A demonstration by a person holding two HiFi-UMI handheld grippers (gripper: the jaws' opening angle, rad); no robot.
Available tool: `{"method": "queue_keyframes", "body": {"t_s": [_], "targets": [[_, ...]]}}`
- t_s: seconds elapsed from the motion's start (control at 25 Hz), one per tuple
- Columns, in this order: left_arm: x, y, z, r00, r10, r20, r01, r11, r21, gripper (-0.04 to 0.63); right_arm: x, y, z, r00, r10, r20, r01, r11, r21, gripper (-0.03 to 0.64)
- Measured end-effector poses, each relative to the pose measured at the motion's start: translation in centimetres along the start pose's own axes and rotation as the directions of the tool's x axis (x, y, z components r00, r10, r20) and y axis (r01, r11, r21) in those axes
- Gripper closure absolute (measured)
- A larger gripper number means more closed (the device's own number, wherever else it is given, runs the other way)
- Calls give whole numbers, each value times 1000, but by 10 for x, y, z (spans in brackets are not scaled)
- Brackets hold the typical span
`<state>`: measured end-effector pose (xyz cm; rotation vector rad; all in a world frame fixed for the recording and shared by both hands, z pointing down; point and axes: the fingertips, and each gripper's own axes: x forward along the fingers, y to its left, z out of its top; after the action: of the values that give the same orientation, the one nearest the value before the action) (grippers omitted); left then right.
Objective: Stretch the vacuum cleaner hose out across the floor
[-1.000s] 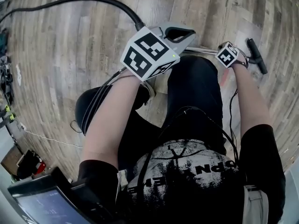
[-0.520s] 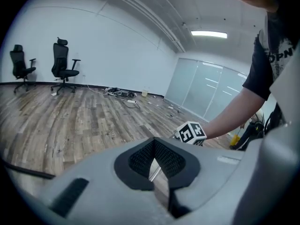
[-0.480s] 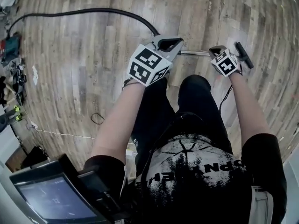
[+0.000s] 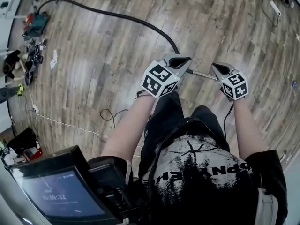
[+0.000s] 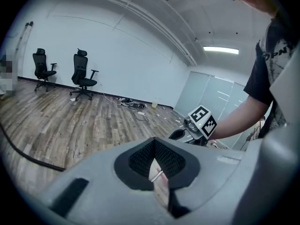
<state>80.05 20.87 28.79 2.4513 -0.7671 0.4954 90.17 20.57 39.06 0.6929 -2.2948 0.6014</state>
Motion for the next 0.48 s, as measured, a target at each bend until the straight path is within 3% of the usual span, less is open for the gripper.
{"method": "queue_keyframes", "body": {"t_s": [0.12, 0.28, 0.48], "targets": [[-36, 0, 31, 999, 4, 46, -5, 1000, 17, 594, -15, 17, 62, 993, 4, 121, -8, 999, 36, 612], [-66, 25, 71, 994, 31, 106, -39, 997, 71, 594, -20, 13, 143, 956, -6, 294, -15, 997, 72, 611], [-101, 53, 81, 985, 67, 156, -80, 994, 79, 594, -14, 33, 202, 898, 83, 432, -142, 984, 105, 611]]}}
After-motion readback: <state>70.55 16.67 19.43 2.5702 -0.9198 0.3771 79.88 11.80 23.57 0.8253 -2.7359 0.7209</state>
